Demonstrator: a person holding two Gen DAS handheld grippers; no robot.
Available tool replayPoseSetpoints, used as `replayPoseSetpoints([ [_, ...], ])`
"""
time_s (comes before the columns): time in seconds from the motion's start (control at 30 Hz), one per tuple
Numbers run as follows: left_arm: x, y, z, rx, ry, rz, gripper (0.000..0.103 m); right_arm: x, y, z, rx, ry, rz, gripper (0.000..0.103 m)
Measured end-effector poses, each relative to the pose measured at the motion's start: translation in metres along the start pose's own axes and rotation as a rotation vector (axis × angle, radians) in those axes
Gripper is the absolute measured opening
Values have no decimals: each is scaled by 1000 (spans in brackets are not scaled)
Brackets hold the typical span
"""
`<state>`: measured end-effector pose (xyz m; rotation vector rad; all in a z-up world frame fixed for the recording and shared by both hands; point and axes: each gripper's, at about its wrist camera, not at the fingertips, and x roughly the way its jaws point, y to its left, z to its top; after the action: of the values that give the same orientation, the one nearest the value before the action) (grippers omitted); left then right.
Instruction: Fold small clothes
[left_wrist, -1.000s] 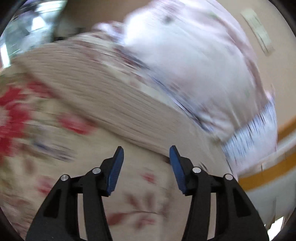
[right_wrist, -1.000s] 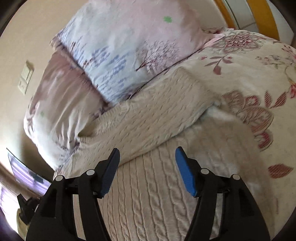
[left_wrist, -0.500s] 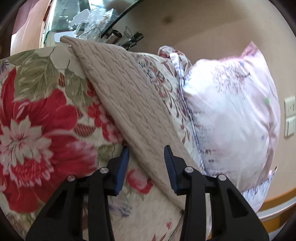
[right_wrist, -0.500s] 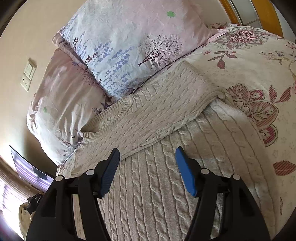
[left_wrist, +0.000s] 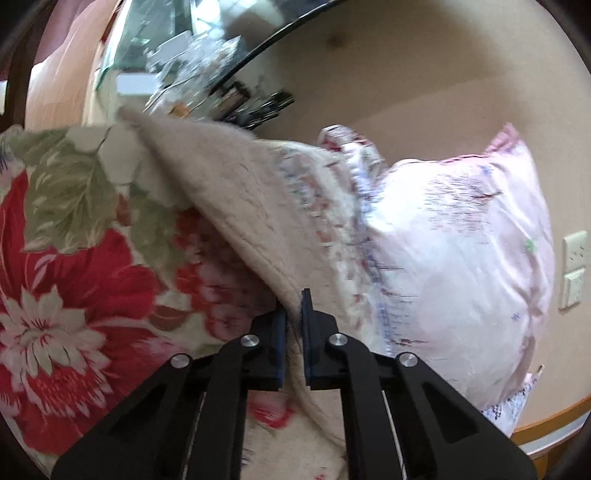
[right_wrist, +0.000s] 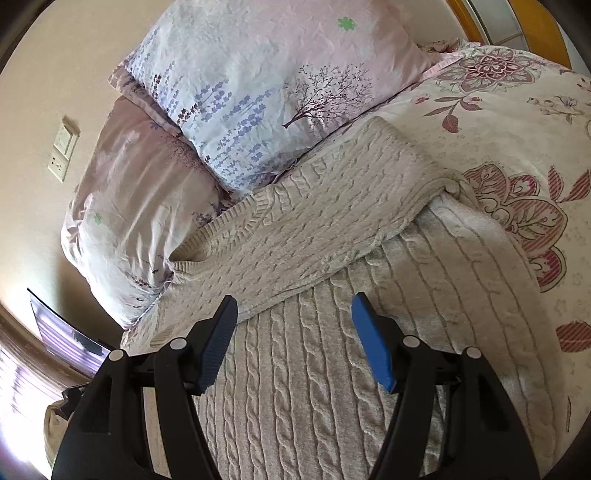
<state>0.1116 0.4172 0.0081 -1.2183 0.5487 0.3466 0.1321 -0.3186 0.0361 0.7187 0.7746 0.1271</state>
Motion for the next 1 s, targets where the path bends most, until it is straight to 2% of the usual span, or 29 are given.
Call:
replayPoseSetpoints([
  [0.1, -9, -22, -6, 24, -9, -66, 6, 0, -1, 0, 4, -1, 8, 66],
  [0.3, -20, -106, -48, 141, 48, -252, 6, -1, 0, 0, 3, -7, 15, 66],
  [0.4, -11, -158, -94, 244, 140, -343, 6, -2, 0, 0, 6, -12, 24, 66],
  [0.5, 2, -190, -141, 329, 220, -400, 6, -3, -2, 0, 16, -20, 28, 66],
  [0.57, 16, -210, -184, 395, 286, -430, 6, -4, -4, 1, 24, -25, 31, 66],
  [0.7, 50, -229, -267, 489, 423, -419, 6, -3, -7, 2, 38, -21, 19, 66],
  [0.77, 80, -234, -322, 569, 530, -344, 7, -2, -5, 4, 25, 9, -7, 66],
  [0.8, 89, -234, -336, 596, 568, -313, 8, -3, -3, 4, 14, 18, -12, 66],
  [0.87, 114, -227, -375, 651, 683, -210, 16, -10, 2, 6, -21, 29, -29, 66],
  [0.93, 120, -220, -389, 682, 735, -180, 31, -18, 7, 11, -56, 34, -42, 66],
  [1.0, 111, -218, -384, 713, 737, -221, 38, -26, 15, 20, -106, 52, -44, 66],
])
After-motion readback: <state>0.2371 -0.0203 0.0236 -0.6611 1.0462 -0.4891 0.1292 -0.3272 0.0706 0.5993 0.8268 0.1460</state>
